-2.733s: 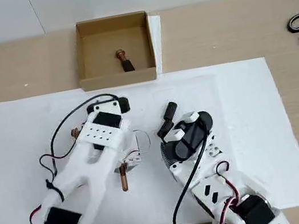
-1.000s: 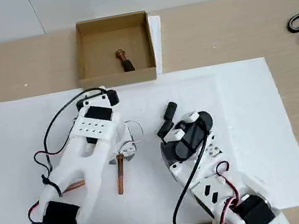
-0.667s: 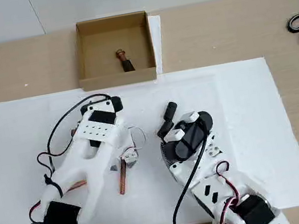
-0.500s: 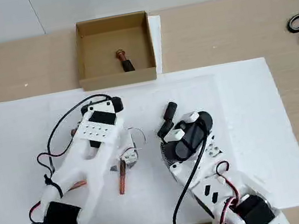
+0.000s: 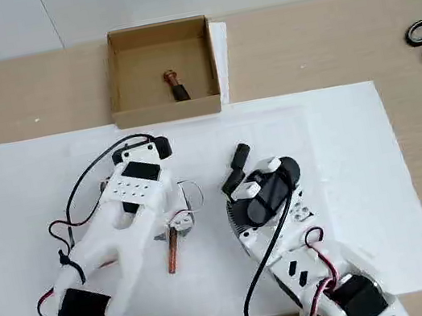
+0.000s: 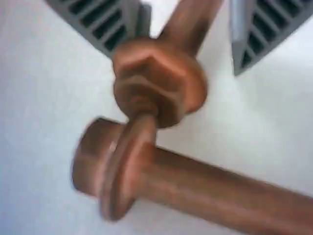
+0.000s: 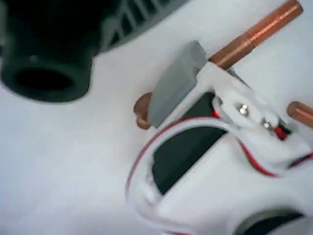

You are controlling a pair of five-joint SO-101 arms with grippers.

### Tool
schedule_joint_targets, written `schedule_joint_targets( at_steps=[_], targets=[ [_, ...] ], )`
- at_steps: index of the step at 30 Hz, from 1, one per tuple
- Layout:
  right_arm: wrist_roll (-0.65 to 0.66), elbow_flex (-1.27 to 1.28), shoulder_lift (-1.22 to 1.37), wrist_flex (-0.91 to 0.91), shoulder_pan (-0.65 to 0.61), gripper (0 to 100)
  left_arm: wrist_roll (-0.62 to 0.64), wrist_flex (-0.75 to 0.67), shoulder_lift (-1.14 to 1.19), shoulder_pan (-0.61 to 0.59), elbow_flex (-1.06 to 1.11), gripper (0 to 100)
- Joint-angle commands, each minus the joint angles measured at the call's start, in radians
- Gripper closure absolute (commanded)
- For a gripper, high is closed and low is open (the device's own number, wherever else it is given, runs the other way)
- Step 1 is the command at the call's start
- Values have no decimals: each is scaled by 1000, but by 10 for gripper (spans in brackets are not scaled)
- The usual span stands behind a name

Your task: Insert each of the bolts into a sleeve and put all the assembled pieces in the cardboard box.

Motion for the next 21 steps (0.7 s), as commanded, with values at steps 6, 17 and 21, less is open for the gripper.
schedule_joint_targets(
  at_steps=[6, 17, 21],
  targets=[
    [-9, -38, -7, -22, 12, 995, -18, -38, 8, -17, 1, 998],
    [-9, -38, -7, -22, 12, 995, -18, 72, -3, -15, -51, 994],
    [-9, -40, -7, -22, 10, 995, -18, 239, -3, -15, -197, 994]
  ],
)
